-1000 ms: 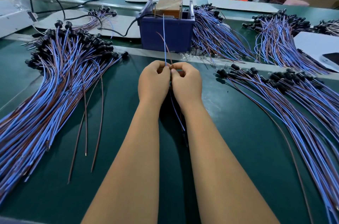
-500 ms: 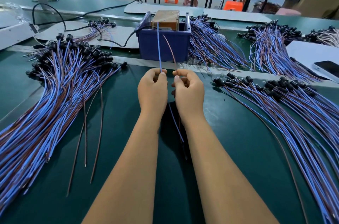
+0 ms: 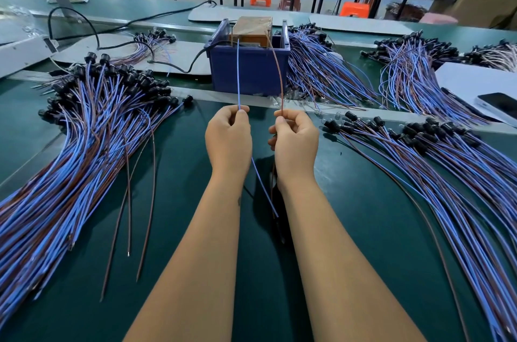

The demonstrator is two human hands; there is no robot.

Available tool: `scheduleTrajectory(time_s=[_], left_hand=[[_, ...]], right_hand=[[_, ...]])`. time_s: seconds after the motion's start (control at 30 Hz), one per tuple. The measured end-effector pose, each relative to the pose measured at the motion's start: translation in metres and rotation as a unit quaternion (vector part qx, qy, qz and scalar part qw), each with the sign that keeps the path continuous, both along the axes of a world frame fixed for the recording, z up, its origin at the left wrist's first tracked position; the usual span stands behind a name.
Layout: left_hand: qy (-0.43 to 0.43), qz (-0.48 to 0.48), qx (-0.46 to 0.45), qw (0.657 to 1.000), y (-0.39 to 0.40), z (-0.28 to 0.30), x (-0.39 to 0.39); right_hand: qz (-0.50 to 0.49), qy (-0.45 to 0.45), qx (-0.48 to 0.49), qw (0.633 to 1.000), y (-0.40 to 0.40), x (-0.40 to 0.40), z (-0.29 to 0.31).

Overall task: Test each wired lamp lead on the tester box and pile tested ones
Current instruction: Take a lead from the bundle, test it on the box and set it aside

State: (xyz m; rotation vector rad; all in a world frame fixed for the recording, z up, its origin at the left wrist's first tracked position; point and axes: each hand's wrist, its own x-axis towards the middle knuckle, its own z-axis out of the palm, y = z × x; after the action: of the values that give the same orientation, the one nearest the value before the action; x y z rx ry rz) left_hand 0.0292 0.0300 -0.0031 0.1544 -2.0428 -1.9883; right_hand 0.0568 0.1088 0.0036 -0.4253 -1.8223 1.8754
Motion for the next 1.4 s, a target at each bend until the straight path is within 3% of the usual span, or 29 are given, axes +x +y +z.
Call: scheduleTrajectory(time_s=[0.33, 0.8, 1.4], left_hand=[[-0.008, 0.018, 0.001, 1.0, -0.001, -0.0006, -0.0011], [-0.01, 0.035, 0.026, 0.999, -0.0026, 0.001, -0.0019], [-0.02, 0.059, 0.102, 0.993, -0.0045, 0.0028, -0.0007]], right_hand=[[-0.004, -0.016, -0.007, 1.0, -0.0004, -0.0031, -0.0019], [0.022, -0.035, 0.063, 0.997, -0.0031, -0.0059, -0.0076], [0.032, -0.042, 0.072, 0.996, -0.0034, -0.0036, -0.0057]])
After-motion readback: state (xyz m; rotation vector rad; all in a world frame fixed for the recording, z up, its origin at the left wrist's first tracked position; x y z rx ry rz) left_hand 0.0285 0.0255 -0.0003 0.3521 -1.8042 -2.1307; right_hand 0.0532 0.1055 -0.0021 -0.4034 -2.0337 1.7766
